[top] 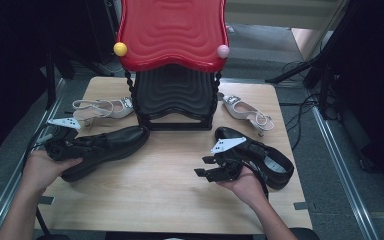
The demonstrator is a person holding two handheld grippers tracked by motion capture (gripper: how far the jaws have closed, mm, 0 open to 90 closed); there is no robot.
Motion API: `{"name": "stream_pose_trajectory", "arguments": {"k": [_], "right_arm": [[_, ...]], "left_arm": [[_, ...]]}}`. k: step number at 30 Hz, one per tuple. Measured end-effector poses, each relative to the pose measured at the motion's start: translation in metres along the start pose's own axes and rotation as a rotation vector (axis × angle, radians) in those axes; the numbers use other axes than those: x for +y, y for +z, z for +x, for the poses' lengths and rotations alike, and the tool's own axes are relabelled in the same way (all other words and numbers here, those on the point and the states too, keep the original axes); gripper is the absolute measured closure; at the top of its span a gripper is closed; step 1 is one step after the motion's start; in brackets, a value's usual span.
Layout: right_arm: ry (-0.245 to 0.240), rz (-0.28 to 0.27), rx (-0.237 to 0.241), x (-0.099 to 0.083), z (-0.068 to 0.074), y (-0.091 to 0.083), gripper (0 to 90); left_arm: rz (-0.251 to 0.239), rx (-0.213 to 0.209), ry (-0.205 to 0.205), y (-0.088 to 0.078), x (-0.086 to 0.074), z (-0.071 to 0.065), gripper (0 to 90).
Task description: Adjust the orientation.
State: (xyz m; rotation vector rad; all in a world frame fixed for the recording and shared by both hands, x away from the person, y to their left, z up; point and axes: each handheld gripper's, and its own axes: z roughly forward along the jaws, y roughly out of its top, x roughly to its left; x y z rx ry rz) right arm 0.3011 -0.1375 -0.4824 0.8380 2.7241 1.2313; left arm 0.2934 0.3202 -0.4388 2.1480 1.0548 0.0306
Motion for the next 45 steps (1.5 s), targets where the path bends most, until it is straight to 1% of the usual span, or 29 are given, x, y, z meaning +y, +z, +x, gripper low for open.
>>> {"name": "stream_pose_trajectory", "arguments": {"k": [2, 4, 6, 9, 10, 11, 14, 15, 16, 17, 18, 19, 20, 21, 24, 25, 27, 29, 30, 31, 32, 34, 35, 37, 39, 41, 43, 44, 45], "right_arm": [[0.001, 0.002, -0.001, 0.0, 0.0, 0.0, 45.2], [0.001, 0.0, -0.003, 0.0, 0.0, 0.0, 44.5], [0.0, 0.001, -0.004, 0.0, 0.0, 0.0, 44.1], [0.001, 0.004, -0.003, -0.001, 0.0, 0.001, 43.5], [-0.002, 0.003, -0.002, -0.001, 0.0, 0.0, 43.1], [0.001, 0.003, -0.002, -0.001, 0.0, -0.001, 42.9], [0.0, -0.01, -0.014, -0.003, -0.002, -0.007, 42.8], [0.0, -0.01, -0.014, -0.003, -0.002, -0.007, 42.8], [0.014, -0.023, -0.021, -0.004, -0.004, -0.011, 42.8], [0.015, -0.028, -0.024, -0.004, -0.005, -0.012, 42.8], [0.015, -0.028, -0.024, -0.004, -0.005, -0.012, 42.8], [0.023, -0.034, -0.031, -0.004, -0.006, -0.014, 42.8], [0.023, -0.038, -0.036, -0.005, -0.006, -0.015, 42.7], [0.025, -0.038, -0.037, -0.005, -0.006, -0.016, 42.6], [0.026, -0.036, -0.039, -0.006, -0.005, -0.016, 42.4], [0.024, -0.036, -0.037, -0.006, -0.004, -0.016, 42.3], [0.024, -0.036, -0.041, -0.007, -0.004, -0.016, 42.3], [0.025, -0.036, -0.045, -0.007, -0.004, -0.017, 42.0], [0.028, -0.036, -0.046, -0.008, -0.005, -0.018, 41.6], [0.028, -0.036, -0.046, -0.008, -0.005, -0.018, 41.6], [0.033, -0.036, -0.05, -0.009, -0.005, -0.018, 40.0], [0.037, -0.037, -0.048, -0.009, -0.006, -0.019, 40.2], [0.042, -0.041, -0.049, -0.009, -0.005, -0.019, 40.2], [0.037, -0.046, -0.049, -0.009, -0.005, -0.02, 40.2], [0.036, -0.042, -0.052, -0.01, -0.005, -0.019, 40.1], [0.035, -0.036, -0.054, -0.011, -0.006, -0.018, 40.1], [0.035, -0.028, -0.058, -0.011, -0.005, -0.017, 39.3], [0.034, -0.029, -0.062, -0.011, -0.005, -0.017, 38.5], [0.034, -0.032, -0.066, -0.011, -0.005, -0.017, 38.4]], "left_arm": [[0.004, 0.0, 0.008, 0.001, 0.002, -0.003, 81.8], [0.027, -0.001, 0.044, 0.008, 0.01, -0.016, 81.8], [0.029, -0.013, 0.048, 0.012, 0.014, -0.022, 81.7], [0.032, -0.027, 0.069, 0.021, 0.022, -0.034, 81.6], [0.032, -0.027, 0.069, 0.021, 0.022, -0.034, 81.7], [0.036, -0.038, 0.075, 0.024, 0.026, -0.043, 81.8], [0.042, -0.06, 0.089, 0.028, 0.03, -0.056, 81.9], [0.042, -0.06, 0.089, 0.028, 0.03, -0.056, 81.9], [0.044, -0.073, 0.096, 0.033, 0.034, -0.064, 81.8], [0.047, -0.078, 0.105, 0.037, 0.037, -0.068, 81.8], [0.047, -0.078, 0.105, 0.037, 0.037, -0.068, 81.8], [0.05, -0.096, 0.101, 0.047, 0.044, -0.074, 81.9], [0.051, -0.098, 0.104, 0.052, 0.048, -0.076, 81.9], [0.054, -0.11, 0.106, 0.057, 0.05, -0.078, 81.8], [0.093, -0.138, 0.124, 0.076, 0.062, -0.085, 82.0], [0.102, -0.15, 0.121, 0.082, 0.066, -0.088, 82.0], [0.109, -0.159, 0.119, 0.093, 0.073, -0.094, 81.9], [0.111, -0.155, 0.118, 0.102, 0.079, -0.101, 82.0], [0.113, -0.142, 0.123, 0.106, 0.082, -0.106, 82.0], [0.113, -0.142, 0.123, 0.106, 0.082, -0.106, 82.1], [0.116, -0.134, 0.126, 0.113, 0.086, -0.112, 82.2], [0.12, -0.135, 0.131, 0.117, 0.086, -0.114, 82.4], [0.124, -0.133, 0.124, 0.122, 0.086, -0.116, 82.5], [0.115, -0.126, 0.117, 0.125, 0.084, -0.12, 82.5], [0.109, -0.123, 0.114, 0.127, 0.082, -0.121, 82.4], [0.108, -0.119, 0.106, 0.132, 0.078, -0.12, 82.4], [0.12, -0.124, 0.099, 0.139, 0.075, -0.121, 82.3], [0.12, -0.124, 0.099, 0.139, 0.075, -0.121, 82.2], [0.136, -0.143, 0.112, 0.144, 0.072, -0.122, 82.2]]}}
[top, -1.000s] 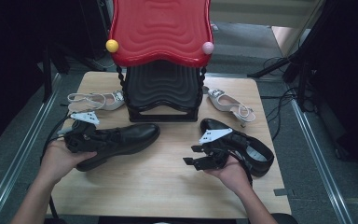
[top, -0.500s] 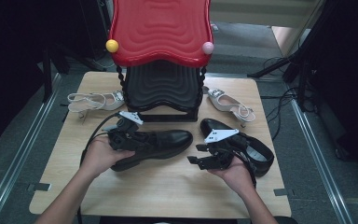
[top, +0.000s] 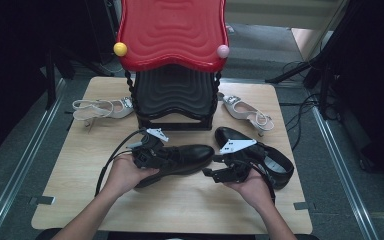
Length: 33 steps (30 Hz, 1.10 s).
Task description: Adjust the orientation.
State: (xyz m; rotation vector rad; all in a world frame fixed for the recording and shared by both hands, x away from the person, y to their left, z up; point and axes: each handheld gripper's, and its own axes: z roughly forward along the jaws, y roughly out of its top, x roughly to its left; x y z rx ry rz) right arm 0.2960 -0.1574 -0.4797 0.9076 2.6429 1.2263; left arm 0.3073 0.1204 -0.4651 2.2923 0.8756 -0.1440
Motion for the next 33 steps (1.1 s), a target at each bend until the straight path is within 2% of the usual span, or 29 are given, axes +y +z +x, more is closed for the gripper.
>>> {"name": "stream_pose_trajectory", "arguments": {"k": [1, 4, 6, 7, 10, 12, 15, 17, 18, 19, 21, 22, 24, 26, 27, 30, 31, 33], "right_arm": [[0.003, 0.0, -0.003, 0.0, 0.0, 0.0, 38.5], [0.01, -0.01, -0.004, 0.0, 0.001, -0.001, 39.1], [0.012, -0.008, -0.005, 0.0, 0.0, -0.001, 39.4], [0.013, -0.009, -0.004, 0.0, 0.0, -0.001, 39.4], [0.014, -0.013, -0.001, 0.0, 0.0, -0.002, 39.9], [0.018, -0.013, 0.0, 0.0, 0.0, -0.002, 40.2], [0.021, -0.01, -0.001, 0.0, 0.0, -0.002, 40.9], [0.026, -0.004, -0.007, 0.0, 0.0, -0.002, 41.3], [0.026, -0.004, -0.007, 0.0, 0.0, -0.002, 41.3], [0.028, -0.005, -0.007, 0.001, 0.0, -0.002, 41.7], [0.032, -0.007, -0.008, 0.001, 0.001, -0.001, 41.9], [0.035, -0.007, -0.008, 0.001, 0.002, -0.001, 42.1], [0.033, -0.009, -0.012, 0.002, 0.003, -0.001, 42.5], [0.036, -0.01, -0.012, 0.002, 0.004, 0.0, 42.9], [0.035, -0.01, -0.013, 0.002, 0.004, 0.001, 43.3], [0.038, -0.009, -0.012, 0.003, 0.006, 0.003, 44.7], [0.035, -0.011, -0.011, 0.004, 0.007, 0.004, 45.1], [0.038, -0.013, -0.011, 0.005, 0.009, 0.007, 46.8]], "left_arm": [[-0.006, 0.013, 0.006, 0.001, 0.0, -0.001, 82.0], [-0.013, 0.0, 0.01, 0.002, -0.002, 0.0, 80.6], [-0.01, 0.013, 0.036, 0.001, -0.005, 0.0, 78.6], [-0.008, 0.02, 0.044, 0.001, -0.006, 0.0, 76.1], [-0.013, 0.003, 0.048, -0.003, -0.007, 0.001, 68.3], [-0.007, 0.0, 0.069, -0.008, -0.008, 0.002, 65.7], [-0.023, -0.011, 0.067, -0.02, -0.011, 0.004, 62.5], [-0.039, -0.001, 0.063, -0.03, -0.013, 0.006, 61.3], [-0.039, -0.001, 0.063, -0.03, -0.013, 0.006, 61.3], [-0.046, -0.01, 0.063, -0.039, -0.014, 0.01, 61.1], [-0.052, -0.008, 0.062, -0.044, -0.015, 0.011, 63.5], [-0.061, -0.008, 0.085, -0.054, -0.016, 0.01, 66.9], [-0.098, -0.046, 0.093, -0.066, -0.015, 0.012, 71.9], [-0.111, -0.039, 0.094, -0.074, -0.015, 0.013, 76.0], [-0.116, -0.018, 0.096, -0.078, -0.016, 0.015, 77.7], [-0.124, -0.015, 0.071, -0.085, -0.021, 0.025, 83.4], [-0.124, -0.008, 0.067, -0.087, -0.023, 0.031, 87.4], [-0.125, 0.003, 0.05, -0.088, -0.027, 0.04, 89.9]]}}
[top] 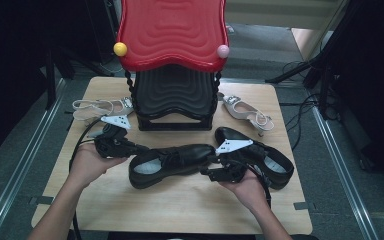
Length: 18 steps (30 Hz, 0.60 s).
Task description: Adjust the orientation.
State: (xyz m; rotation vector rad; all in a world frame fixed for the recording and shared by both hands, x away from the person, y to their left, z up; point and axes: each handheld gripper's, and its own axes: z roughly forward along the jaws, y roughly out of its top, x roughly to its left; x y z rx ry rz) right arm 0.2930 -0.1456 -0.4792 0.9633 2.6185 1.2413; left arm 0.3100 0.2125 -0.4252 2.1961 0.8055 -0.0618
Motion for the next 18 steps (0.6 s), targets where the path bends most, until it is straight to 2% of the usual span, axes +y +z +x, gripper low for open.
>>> {"name": "stream_pose_trajectory", "arguments": {"k": [6, 8, 10, 12, 13, 18], "right_arm": [[0.025, -0.007, 0.001, 0.001, 0.004, 0.008, 55.2], [0.031, -0.008, 0.012, 0.001, 0.006, 0.011, 58.2], [0.007, -0.007, 0.0, 0.001, 0.009, 0.015, 61.9], [-0.017, -0.004, -0.014, -0.001, 0.012, 0.019, 65.8], [-0.011, 0.001, -0.013, -0.002, 0.012, 0.021, 68.4], [0.016, 0.007, 0.0, -0.005, 0.015, 0.026, 85.3]], "left_arm": [[0.0, 0.03, -0.042, 0.007, -0.015, 0.031, 90.0], [-0.005, 0.008, -0.073, 0.011, -0.021, 0.041, 90.0], [-0.013, -0.008, -0.077, 0.014, -0.024, 0.047, 90.0], [-0.029, -0.035, -0.086, 0.017, -0.024, 0.05, 90.0], [-0.027, -0.034, -0.08, 0.02, -0.024, 0.049, 90.0], [0.039, 0.008, -0.068, 0.035, -0.027, 0.05, 90.0]]}}
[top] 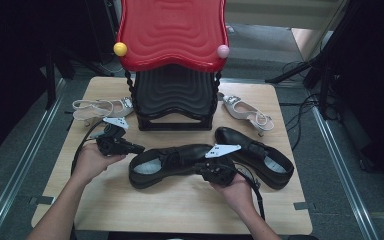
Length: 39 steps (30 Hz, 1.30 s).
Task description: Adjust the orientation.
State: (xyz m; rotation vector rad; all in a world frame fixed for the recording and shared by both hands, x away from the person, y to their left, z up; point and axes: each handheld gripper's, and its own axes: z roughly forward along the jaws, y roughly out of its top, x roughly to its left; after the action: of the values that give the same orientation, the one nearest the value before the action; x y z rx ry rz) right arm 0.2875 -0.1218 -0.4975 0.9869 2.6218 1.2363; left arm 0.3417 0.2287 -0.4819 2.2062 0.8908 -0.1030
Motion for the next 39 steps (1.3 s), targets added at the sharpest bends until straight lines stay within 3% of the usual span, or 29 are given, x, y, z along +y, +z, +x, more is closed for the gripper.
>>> {"name": "stream_pose_trajectory", "arguments": {"k": [2, 8, 12, 21, 29, 35, 39], "right_arm": [[0.01, -0.003, 0.013, 0.0, 0.002, 0.002, 90.0], [0.015, 0.004, 0.04, 0.001, 0.009, 0.017, 90.0], [-0.001, 0.021, 0.023, 0.001, 0.017, 0.026, 90.0], [-0.006, 0.03, 0.011, 0.003, 0.015, 0.028, 90.0], [0.042, 0.041, 0.002, 0.004, 0.008, 0.024, 90.0], [0.109, 0.052, 0.013, 0.005, 0.002, 0.022, 90.0], [0.112, 0.05, -0.003, 0.005, -0.003, 0.019, 90.0]], "left_arm": [[0.007, -0.011, -0.007, 0.004, 0.0, 0.002, 90.0], [0.005, -0.046, -0.027, 0.009, 0.0, 0.006, 90.0], [0.012, -0.041, -0.032, 0.012, 0.0, 0.006, 90.0], [0.021, -0.024, -0.03, 0.015, 0.002, -0.001, 90.0], [0.021, -0.044, -0.014, 0.023, 0.004, -0.012, 90.0], [0.02, -0.049, -0.019, 0.028, 0.004, -0.02, 90.0], [0.028, -0.067, -0.019, 0.032, 0.005, -0.026, 90.0]]}}
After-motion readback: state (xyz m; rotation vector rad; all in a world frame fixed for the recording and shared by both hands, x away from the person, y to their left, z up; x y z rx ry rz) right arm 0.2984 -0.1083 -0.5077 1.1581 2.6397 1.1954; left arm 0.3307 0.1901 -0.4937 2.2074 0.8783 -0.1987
